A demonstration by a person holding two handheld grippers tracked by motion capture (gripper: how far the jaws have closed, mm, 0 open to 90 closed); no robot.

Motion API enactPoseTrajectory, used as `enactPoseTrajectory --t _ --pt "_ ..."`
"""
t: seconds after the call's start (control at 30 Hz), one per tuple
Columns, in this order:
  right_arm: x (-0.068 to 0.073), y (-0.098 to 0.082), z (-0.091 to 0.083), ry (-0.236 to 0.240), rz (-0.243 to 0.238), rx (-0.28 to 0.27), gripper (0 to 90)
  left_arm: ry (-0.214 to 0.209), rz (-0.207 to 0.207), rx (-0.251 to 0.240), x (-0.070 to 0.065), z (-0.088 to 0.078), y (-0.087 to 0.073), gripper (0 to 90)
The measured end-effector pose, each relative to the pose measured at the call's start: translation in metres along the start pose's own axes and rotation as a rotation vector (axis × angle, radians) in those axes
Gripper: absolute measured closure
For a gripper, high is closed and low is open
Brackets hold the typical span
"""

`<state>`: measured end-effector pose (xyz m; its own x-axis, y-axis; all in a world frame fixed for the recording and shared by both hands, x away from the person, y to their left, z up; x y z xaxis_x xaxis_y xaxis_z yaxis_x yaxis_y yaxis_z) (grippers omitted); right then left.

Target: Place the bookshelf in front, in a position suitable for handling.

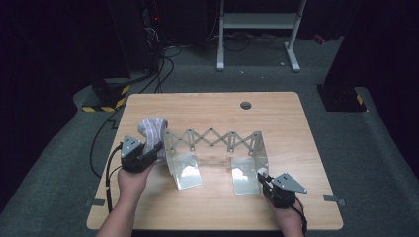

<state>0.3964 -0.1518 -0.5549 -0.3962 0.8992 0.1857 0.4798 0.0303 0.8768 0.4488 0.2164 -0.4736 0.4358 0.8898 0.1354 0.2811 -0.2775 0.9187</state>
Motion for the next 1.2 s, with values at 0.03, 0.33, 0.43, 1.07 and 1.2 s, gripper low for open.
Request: enactPoseTrajectory --t 0.03,0.33,0.43,1.07,1.2 --pt "0.000 0.000 0.000 0.000 0.000 0.000 81.0 0.005 0.001 0.016 0.003 0.005 -0.003 62.8" --pt "0.000 0.000 0.000 0.007 0.001 0.002 80.8 -0.013 0.019 0.096 -0.005 0.014 -0.045 62.8" --pt "0.000 0.000 0.001 0.004 -0.002 0.003 80.8 -0.042 0.016 0.119 -0.018 0.013 -0.066 62.7" --pt "0.000 0.000 0.001 0.004 0.004 0.007 80.7 0.007 -0.007 0.238 0.019 -0.008 -0.121 61.2" --pt "0.000 -0.001 0.001 0.003 0.004 0.007 80.7 0.004 0.003 0.250 0.018 -0.008 -0.122 58.5"
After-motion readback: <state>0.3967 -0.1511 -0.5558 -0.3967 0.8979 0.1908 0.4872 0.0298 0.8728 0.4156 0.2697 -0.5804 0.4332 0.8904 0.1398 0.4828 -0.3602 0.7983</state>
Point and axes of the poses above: each handheld gripper's, and its own axes: z roughly forward along the jaws, y roughly out of its top, x roughly to its left, the point moved 10 cm from there along z, roughly forward along the jaws, and after that the axes turned 14 degrees about z, right-handed, at the moved point
